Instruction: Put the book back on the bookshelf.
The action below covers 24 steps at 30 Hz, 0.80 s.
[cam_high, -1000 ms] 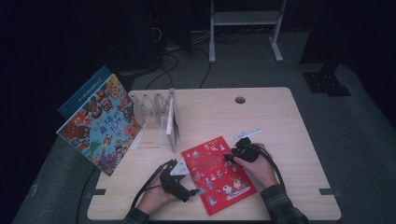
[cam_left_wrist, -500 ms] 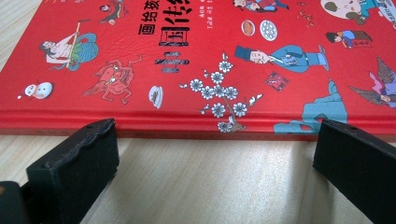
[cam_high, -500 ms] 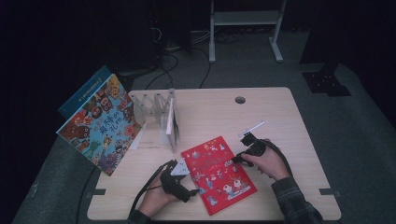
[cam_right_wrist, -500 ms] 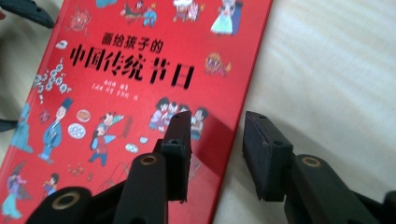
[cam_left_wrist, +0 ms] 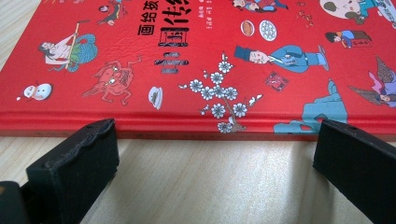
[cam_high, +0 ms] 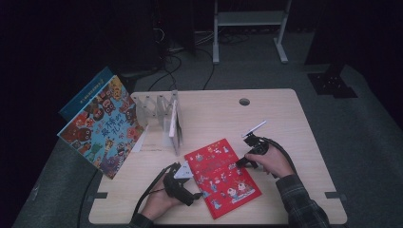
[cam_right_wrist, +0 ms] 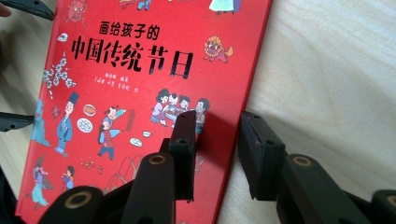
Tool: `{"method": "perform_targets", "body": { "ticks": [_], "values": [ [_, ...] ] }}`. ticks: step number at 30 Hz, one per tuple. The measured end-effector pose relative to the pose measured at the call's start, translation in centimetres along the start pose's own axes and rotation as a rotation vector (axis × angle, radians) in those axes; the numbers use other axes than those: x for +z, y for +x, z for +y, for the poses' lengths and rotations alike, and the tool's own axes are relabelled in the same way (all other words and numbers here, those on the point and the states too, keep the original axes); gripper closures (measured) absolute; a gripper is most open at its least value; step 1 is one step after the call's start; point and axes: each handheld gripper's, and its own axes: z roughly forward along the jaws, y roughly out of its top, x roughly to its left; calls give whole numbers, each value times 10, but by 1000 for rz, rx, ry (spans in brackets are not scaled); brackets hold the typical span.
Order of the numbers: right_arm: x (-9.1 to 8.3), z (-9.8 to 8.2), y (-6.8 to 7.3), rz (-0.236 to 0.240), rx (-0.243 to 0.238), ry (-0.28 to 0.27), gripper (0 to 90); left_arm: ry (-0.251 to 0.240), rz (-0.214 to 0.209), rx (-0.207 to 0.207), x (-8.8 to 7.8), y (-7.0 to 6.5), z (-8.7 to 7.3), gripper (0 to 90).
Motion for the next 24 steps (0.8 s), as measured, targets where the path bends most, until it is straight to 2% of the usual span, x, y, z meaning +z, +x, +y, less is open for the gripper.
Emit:
{"method": "perform_targets", "body": {
  "ticks": [4, 8, 11, 18, 23, 24],
  "values": [
    [0, 0, -2, 15, 7, 2, 645, 0, -1, 2, 0, 0, 0, 0],
    [-1, 0, 1, -1, -7, 5, 655, -1, -1, 2, 0, 0, 0, 0],
    [-2, 0, 1, 5, -5, 2, 658, -1, -1, 3, 0, 0, 0, 0],
    [-25, 0, 8, 62, -27, -53, 662, -2, -1, 2, 0, 0, 0, 0],
    [-37, 1, 22, 125, -56, -25, 656, -2, -1, 7, 0, 1, 0, 0],
    [-38, 2, 24, 122, -59, -28, 657, -2, -1, 6, 0, 1, 0, 0]
  ]
}}
